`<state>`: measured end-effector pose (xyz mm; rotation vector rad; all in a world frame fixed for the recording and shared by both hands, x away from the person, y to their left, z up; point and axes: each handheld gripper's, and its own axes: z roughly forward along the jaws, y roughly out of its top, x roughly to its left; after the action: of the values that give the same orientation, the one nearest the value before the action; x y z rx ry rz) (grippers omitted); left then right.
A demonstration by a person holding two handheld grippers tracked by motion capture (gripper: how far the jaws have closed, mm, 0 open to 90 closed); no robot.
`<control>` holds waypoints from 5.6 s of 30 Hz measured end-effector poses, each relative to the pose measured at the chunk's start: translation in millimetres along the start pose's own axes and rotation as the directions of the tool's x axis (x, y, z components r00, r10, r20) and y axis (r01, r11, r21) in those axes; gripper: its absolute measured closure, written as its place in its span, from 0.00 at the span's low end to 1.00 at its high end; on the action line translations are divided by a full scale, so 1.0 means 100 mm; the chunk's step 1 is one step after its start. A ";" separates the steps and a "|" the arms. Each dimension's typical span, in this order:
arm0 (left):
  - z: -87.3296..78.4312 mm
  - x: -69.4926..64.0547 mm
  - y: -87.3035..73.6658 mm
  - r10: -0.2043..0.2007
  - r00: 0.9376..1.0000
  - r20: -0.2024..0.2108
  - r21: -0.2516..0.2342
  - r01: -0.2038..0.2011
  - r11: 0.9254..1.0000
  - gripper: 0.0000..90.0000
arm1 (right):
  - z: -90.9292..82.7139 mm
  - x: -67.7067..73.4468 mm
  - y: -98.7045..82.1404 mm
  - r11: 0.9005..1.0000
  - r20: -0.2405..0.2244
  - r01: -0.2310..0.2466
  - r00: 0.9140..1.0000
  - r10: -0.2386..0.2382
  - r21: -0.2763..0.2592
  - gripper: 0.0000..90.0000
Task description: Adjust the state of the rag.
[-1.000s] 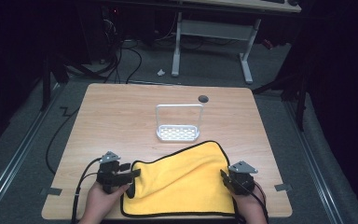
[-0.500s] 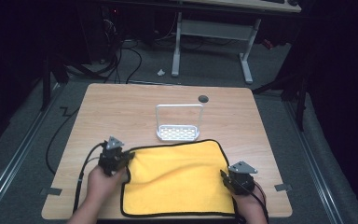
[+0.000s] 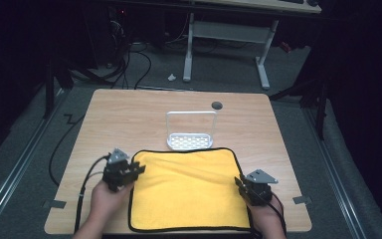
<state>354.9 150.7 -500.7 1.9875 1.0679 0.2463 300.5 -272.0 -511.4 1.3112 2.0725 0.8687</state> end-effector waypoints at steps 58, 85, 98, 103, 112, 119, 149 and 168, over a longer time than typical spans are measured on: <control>0.65 0.29 0.21 0.054 0.984 -0.167 0.034 -0.049 0.998 0.58 | -0.12 0.59 0.18 0.993 -0.194 0.107 0.974 -0.116 -0.055 0.55; 0.65 0.29 0.16 0.000 0.996 -0.086 -0.007 -0.001 1.000 0.91 | 0.35 2.29 0.48 0.941 -0.463 0.331 0.824 -0.326 -0.073 0.51; 0.65 0.30 0.16 -0.008 0.997 -0.083 -0.007 0.008 1.000 0.90 | 0.44 2.54 0.47 0.927 -0.486 0.369 0.799 -0.354 -0.069 0.58; 0.65 0.30 0.16 -0.013 0.997 -0.082 -0.009 0.012 1.000 0.90 | 0.41 2.50 0.45 0.923 -0.458 0.379 0.810 -0.366 -0.067 0.71; 0.64 0.35 0.16 -0.040 0.998 -0.057 -0.012 0.039 0.999 0.90 | 0.32 2.40 0.47 0.915 -0.417 0.390 0.819 -0.395 -0.101 0.92; 0.61 0.43 0.17 -0.133 0.991 -0.003 -0.026 0.133 0.991 0.92 | 0.12 2.29 0.55 0.916 -0.383 0.362 0.832 -0.401 -0.171 0.92; -0.41 0.93 0.08 -0.264 0.962 -0.076 -0.151 0.251 0.956 0.94 | 0.01 3.17 1.07 0.871 -0.419 0.370 0.769 -0.482 -0.323 0.92; 0.32 0.05 0.60 -0.172 0.983 -0.070 -0.129 0.162 0.978 0.93 | -0.33 2.01 0.63 0.916 -0.306 0.293 0.877 -0.371 -0.274 0.91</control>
<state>410.0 118.9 -475.8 1.7807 1.2346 0.2966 235.6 -75.1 -462.2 0.6832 2.2989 1.1981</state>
